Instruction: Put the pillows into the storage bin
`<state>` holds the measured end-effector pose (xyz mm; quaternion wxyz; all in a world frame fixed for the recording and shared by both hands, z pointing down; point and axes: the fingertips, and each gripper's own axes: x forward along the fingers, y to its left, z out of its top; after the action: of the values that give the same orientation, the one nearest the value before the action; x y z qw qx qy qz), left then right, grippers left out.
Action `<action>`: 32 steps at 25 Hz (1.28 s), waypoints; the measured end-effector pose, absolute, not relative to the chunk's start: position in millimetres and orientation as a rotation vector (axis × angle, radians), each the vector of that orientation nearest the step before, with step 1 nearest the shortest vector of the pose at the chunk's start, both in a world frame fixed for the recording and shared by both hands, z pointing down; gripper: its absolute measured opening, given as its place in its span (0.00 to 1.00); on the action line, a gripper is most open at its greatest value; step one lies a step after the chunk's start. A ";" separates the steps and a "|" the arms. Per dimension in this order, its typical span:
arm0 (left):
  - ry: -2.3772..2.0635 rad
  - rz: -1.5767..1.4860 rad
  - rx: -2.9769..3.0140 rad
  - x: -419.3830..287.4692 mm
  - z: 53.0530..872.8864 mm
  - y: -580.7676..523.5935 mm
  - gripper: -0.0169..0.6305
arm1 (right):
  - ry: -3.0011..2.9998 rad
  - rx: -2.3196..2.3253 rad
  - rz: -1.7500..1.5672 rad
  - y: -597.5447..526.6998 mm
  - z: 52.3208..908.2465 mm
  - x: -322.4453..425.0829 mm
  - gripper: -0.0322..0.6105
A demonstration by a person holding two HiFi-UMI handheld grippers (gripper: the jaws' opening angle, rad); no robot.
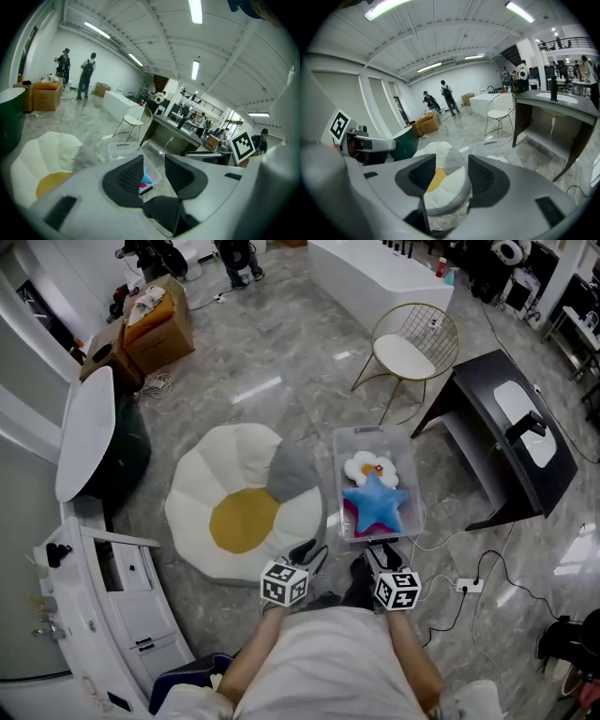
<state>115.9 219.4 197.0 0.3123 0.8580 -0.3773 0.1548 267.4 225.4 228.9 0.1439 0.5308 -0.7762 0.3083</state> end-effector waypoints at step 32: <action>-0.967 0.389 2.383 126.3 180.0 211.7 0.04 | -2.262 1.500 0.888 214.2 230.0 265.1 0.05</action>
<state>126.3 211.7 180.0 0.2670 0.8829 -0.3582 0.1442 265.1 214.2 230.0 0.1427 0.5199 -0.7840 0.3077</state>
